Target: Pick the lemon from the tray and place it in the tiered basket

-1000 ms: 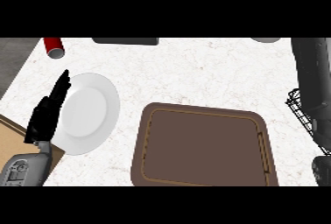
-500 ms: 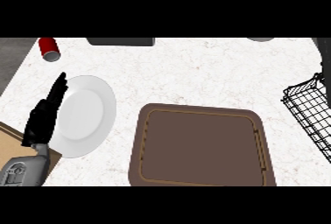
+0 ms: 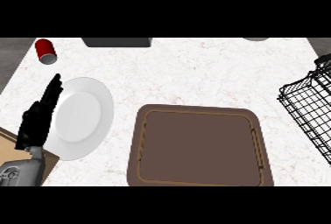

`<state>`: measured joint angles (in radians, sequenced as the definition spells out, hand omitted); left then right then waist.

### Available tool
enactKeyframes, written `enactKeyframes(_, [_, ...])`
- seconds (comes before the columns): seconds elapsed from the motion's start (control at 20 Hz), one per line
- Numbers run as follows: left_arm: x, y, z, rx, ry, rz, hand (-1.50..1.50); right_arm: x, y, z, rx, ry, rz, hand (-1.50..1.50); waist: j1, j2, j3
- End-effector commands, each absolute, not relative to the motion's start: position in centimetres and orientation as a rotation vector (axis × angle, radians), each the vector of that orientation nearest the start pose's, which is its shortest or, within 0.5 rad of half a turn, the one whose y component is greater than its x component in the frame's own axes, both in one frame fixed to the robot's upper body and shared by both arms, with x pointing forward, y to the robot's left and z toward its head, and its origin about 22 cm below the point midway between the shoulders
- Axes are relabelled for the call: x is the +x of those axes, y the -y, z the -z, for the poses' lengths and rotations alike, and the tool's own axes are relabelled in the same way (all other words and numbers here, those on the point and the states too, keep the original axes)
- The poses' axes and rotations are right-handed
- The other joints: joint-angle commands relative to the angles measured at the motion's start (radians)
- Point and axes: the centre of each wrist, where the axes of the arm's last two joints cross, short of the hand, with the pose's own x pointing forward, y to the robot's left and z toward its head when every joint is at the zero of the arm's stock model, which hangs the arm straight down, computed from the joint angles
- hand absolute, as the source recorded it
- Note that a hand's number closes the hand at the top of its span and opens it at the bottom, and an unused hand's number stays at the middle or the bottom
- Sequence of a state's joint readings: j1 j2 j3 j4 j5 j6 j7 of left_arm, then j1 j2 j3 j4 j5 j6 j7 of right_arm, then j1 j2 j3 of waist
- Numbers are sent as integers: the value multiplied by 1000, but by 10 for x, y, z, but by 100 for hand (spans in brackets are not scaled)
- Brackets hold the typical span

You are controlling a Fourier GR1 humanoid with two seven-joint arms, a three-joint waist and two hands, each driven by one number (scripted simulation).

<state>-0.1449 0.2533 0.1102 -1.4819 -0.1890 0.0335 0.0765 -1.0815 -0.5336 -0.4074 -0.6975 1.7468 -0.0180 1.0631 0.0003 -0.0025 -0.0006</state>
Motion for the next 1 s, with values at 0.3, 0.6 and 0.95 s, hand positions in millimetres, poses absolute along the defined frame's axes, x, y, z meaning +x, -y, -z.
enactKeyframes(0.3, [284, -304, -39, 453, 1538, 218, 0, 399, 390, -230, -1769, 382, 2, 150, -9, 0, 1])
enactKeyframes(0.6, [271, -301, -28, 441, 1524, 211, 0, 378, 402, -206, -1610, 414, 49, 150, -14, -4, 1])
enactKeyframes(0.95, [271, -295, -24, 452, 1537, 242, 0, 358, 397, -175, -1523, 468, 255, -150, -6, -1, 0])
